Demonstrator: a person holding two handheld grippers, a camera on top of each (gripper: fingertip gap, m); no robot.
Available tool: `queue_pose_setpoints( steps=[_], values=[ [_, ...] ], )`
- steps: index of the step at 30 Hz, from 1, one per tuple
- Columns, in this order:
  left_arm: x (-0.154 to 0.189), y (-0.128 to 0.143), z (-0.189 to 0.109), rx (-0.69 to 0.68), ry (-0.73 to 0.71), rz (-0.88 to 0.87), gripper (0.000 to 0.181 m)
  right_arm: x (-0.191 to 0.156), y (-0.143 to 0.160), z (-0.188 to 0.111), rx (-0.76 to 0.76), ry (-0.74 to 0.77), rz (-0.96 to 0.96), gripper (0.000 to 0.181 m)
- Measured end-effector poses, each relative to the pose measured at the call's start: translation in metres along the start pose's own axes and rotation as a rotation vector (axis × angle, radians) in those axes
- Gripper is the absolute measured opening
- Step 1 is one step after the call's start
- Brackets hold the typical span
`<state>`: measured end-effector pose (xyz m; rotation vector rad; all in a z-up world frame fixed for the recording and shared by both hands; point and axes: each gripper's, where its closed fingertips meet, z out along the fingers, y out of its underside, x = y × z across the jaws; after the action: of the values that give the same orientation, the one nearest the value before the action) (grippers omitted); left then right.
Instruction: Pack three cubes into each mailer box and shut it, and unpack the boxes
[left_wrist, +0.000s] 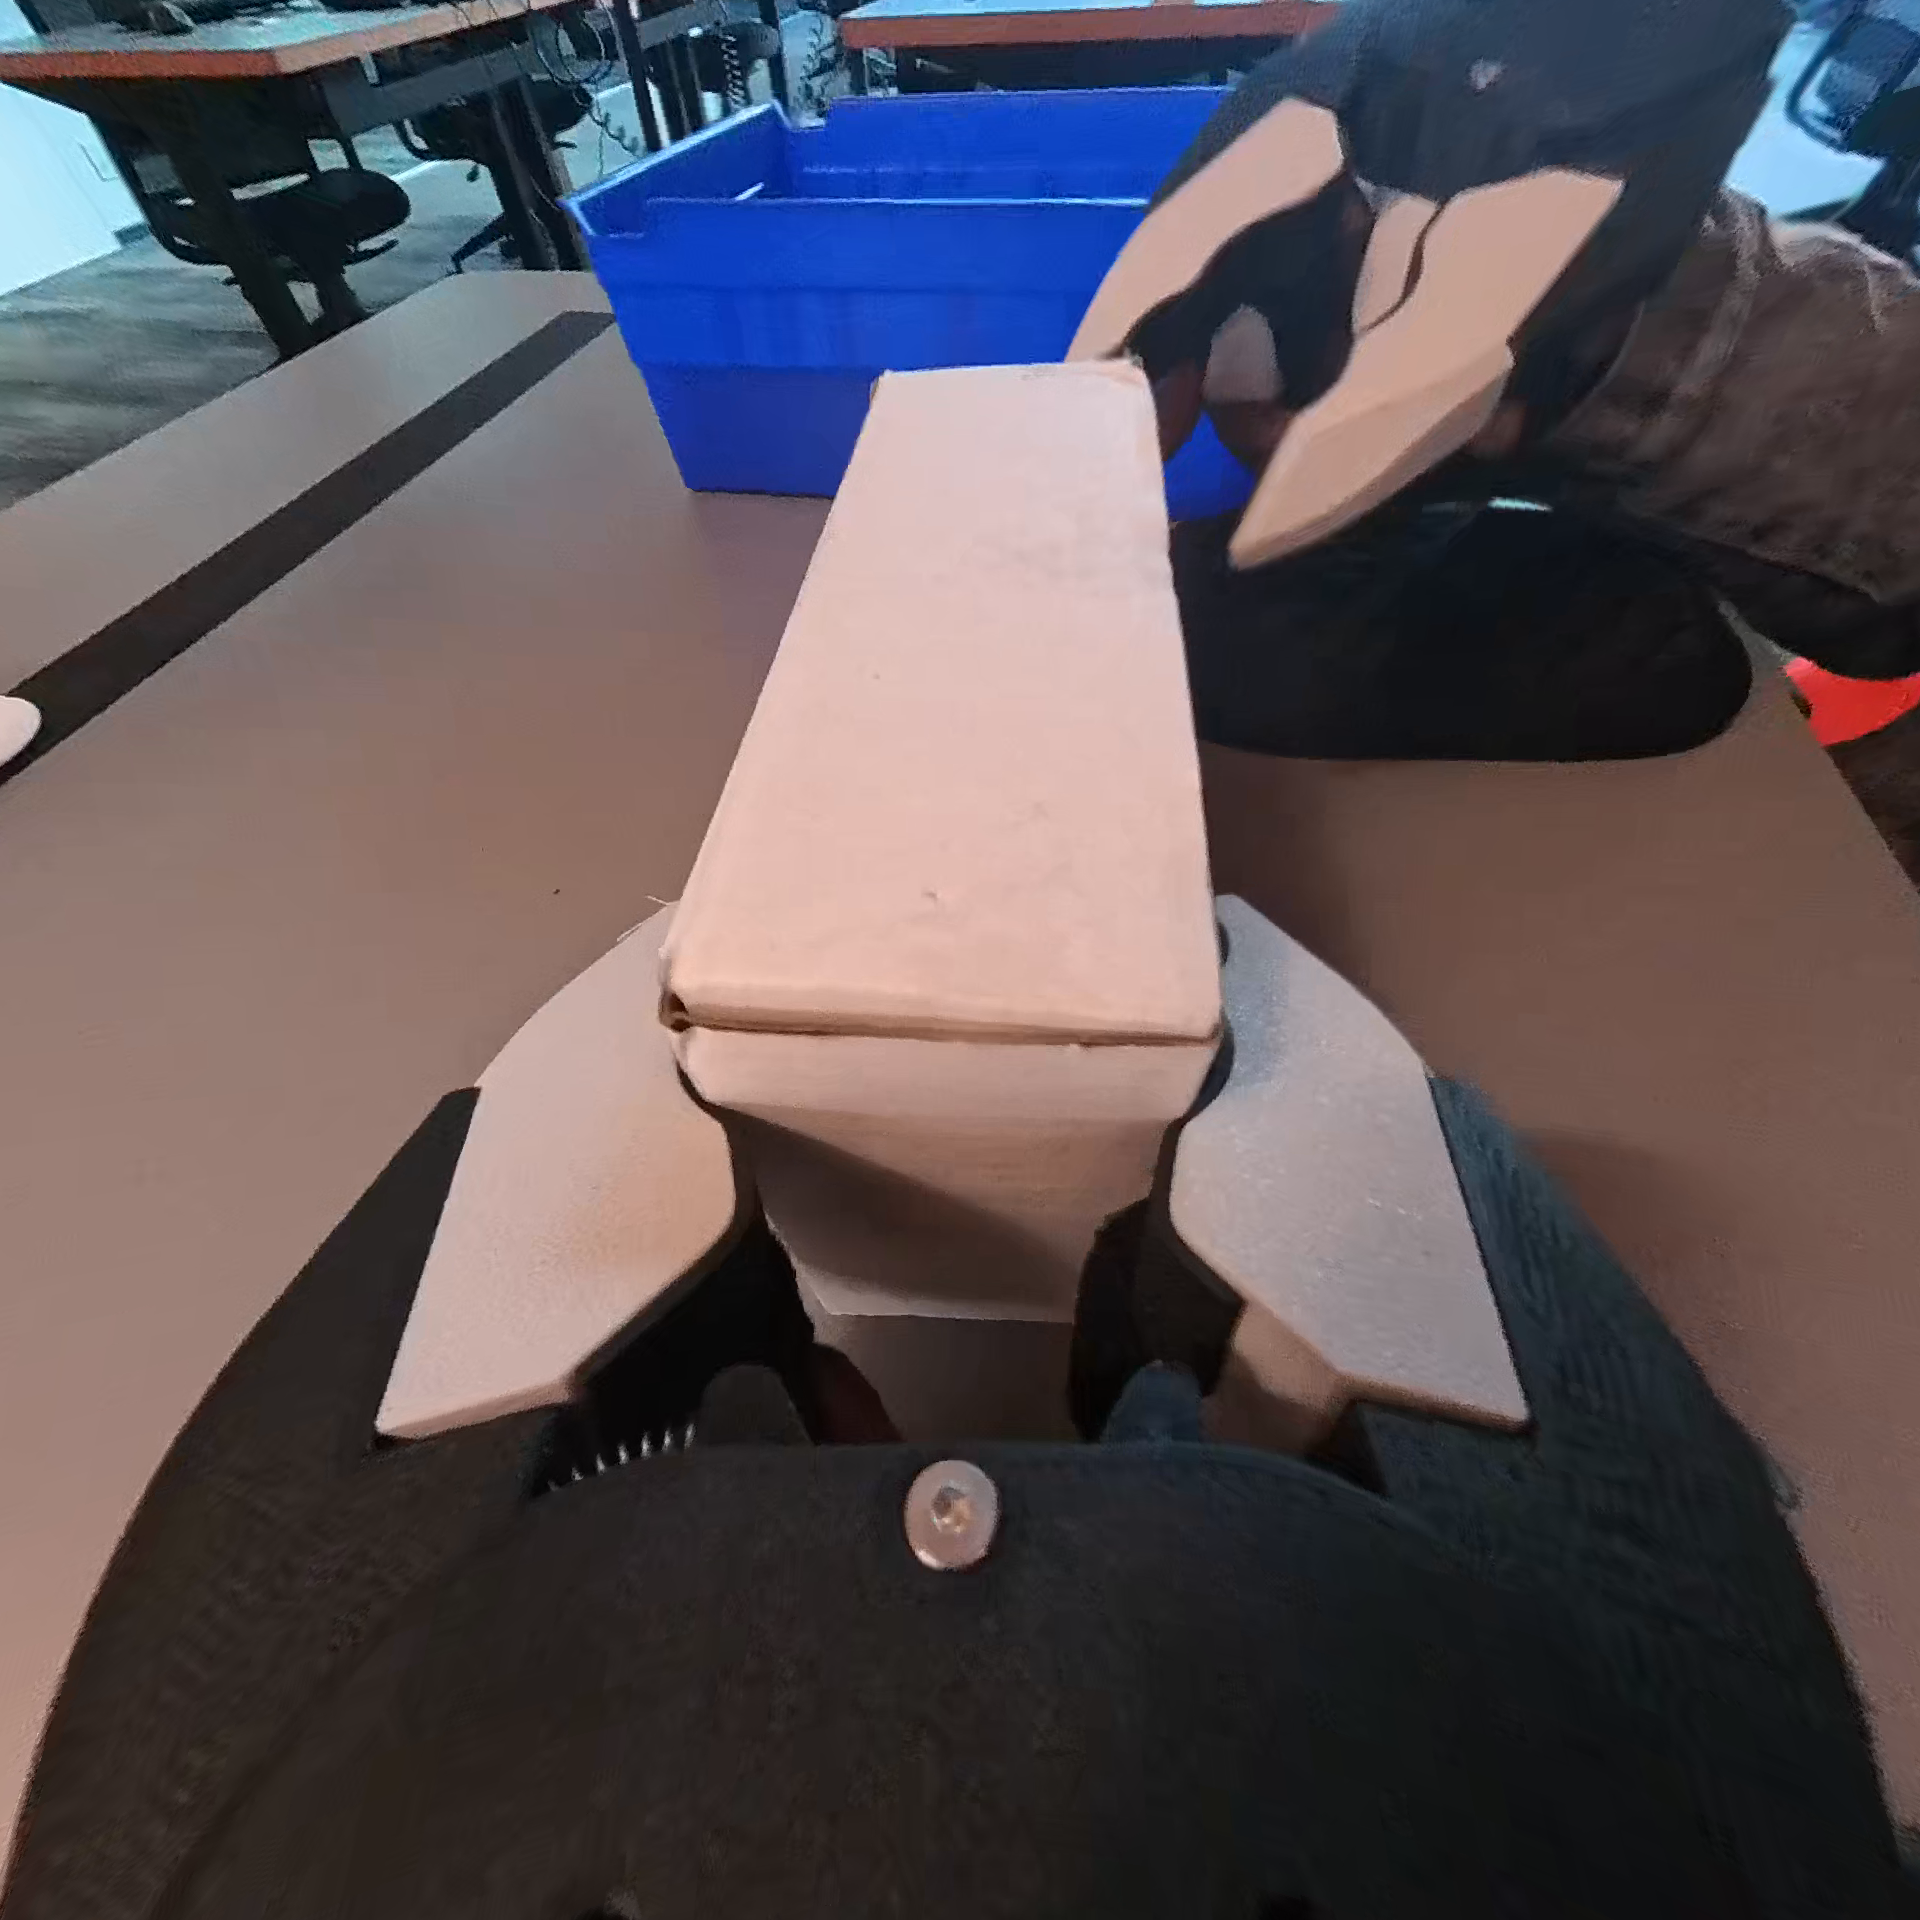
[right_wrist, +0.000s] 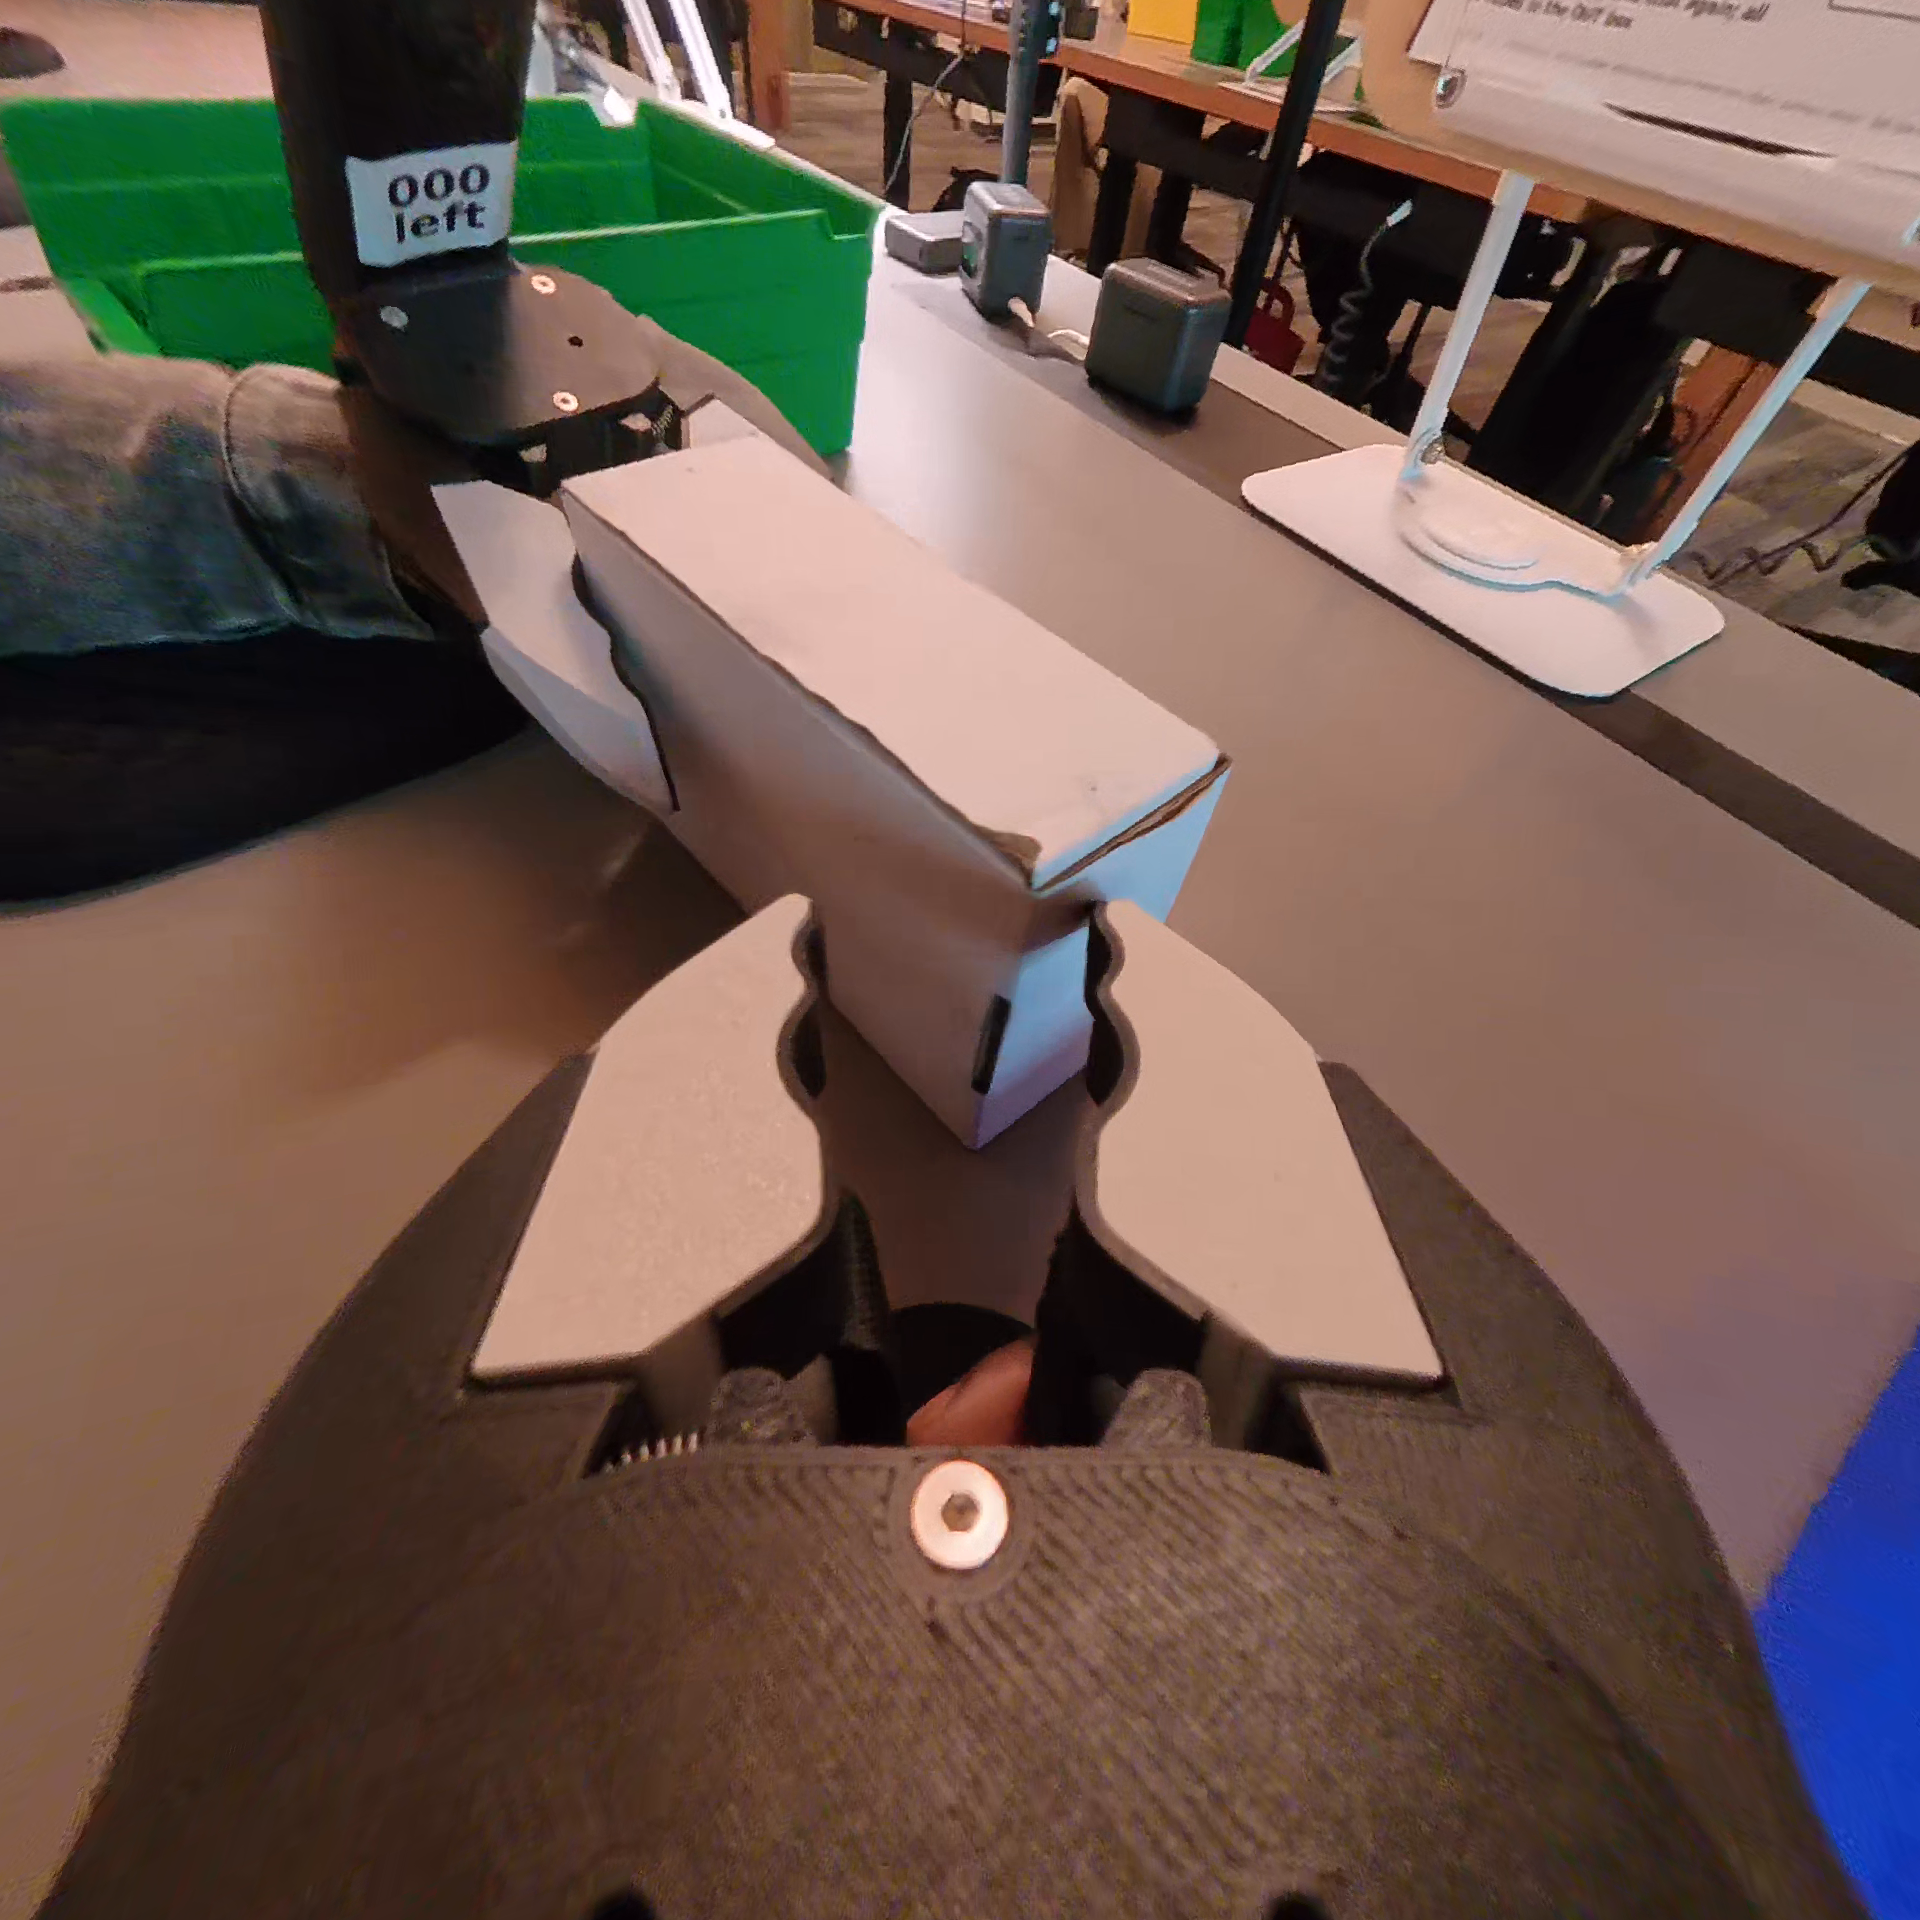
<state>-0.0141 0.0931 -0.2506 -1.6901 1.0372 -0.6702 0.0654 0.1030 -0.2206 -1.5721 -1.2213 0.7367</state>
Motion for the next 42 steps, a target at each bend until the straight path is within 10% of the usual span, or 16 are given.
queue_pose_setpoints(
  steps=[5, 19, 42],
  values=[
    [0.004, 0.002, 0.000, -0.024, 0.028, -0.004, 0.083, -0.007, -0.041, -0.023, 0.148, 0.071, -0.312, 0.039],
    [0.013, 0.004, 0.000, -0.037, 0.112, -0.008, 0.077, -0.012, -0.038, 0.002, -0.213, 0.282, -1.091, 0.025],
    [0.018, 0.005, 0.000, -0.049, 0.136, 0.011, 0.076, -0.012, -0.044, 0.002, -0.279, 0.185, -1.047, 0.043]
  ],
)
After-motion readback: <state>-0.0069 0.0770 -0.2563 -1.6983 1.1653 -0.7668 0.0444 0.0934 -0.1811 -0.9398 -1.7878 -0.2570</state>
